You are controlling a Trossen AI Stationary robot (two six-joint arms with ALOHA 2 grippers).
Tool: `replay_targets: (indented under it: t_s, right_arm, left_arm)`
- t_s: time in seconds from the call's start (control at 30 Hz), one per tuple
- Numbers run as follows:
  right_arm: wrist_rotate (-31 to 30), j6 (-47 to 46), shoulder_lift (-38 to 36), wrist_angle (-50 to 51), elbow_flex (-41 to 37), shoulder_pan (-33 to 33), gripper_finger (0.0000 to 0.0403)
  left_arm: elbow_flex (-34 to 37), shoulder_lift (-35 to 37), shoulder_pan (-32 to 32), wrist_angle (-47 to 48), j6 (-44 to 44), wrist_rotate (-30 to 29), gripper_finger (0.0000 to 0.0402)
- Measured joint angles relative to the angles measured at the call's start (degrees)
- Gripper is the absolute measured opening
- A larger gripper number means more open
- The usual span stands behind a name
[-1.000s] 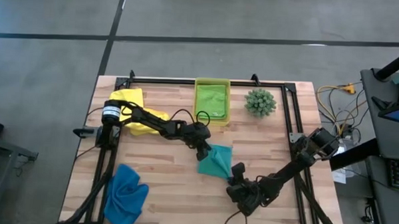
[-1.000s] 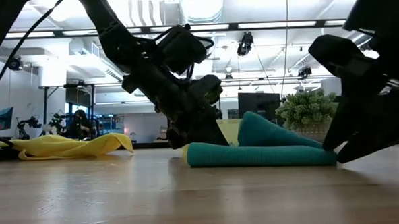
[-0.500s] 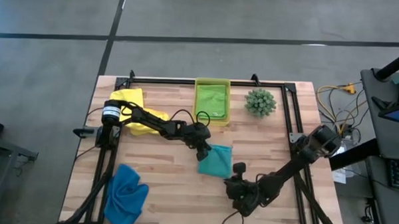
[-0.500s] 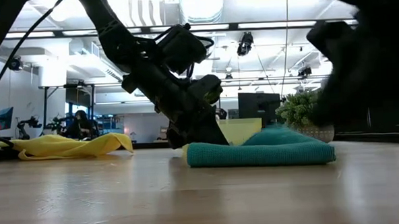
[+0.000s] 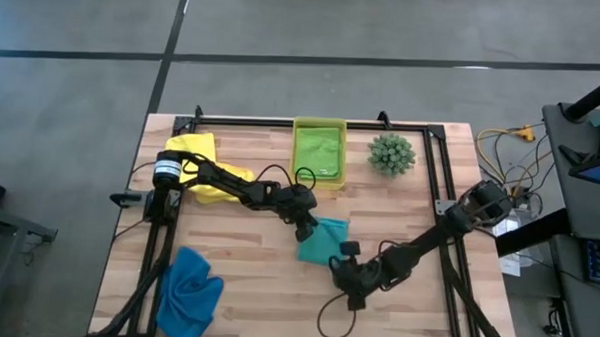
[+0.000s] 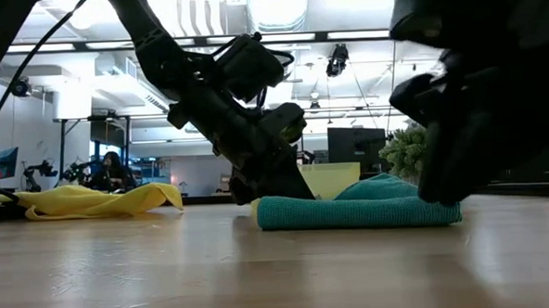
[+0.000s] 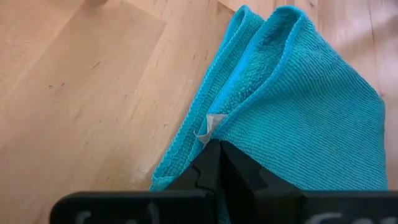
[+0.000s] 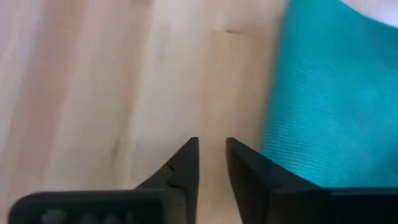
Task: Fold microfiber towels
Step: Put the light blue microfiber cloth into the yellow bin
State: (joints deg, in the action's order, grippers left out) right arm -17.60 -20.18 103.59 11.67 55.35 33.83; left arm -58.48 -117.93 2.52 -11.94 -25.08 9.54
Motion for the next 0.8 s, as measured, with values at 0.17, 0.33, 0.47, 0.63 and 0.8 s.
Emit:
replay_targets:
  t_s: [0.17,0.33,0.47,0.63,0.8]
  right_arm:
    - [-0.3,0.98,0.0,0.03,-0.39,0.59,0.0128]
    - [-1.88,1.22,0.0,-0.01,-0.74,0.43,0.0162]
    - [-3.98,3.09,0.0,0.03,-1.02,0.36,0.0177]
    - [-4.05,2.28,0.62,2.12,-1.8,-0.65,0.0184]
    - [-1.52,-0.73,1.95,3.55,-1.85,-2.44,0.0181]
  left_arm:
    - [0.0,0.0,0.0,0.0,0.0,0.15,0.0]
    - [-0.01,0.0,0.0,0.0,0.0,0.28,0.0]
    - [-0.02,0.0,0.0,0.0,0.0,0.36,0.0]
    - [-0.02,0.0,0.0,0.0,-0.02,0.5,0.0]
    - [-0.04,0.0,0.0,0.0,-0.04,0.59,0.0]
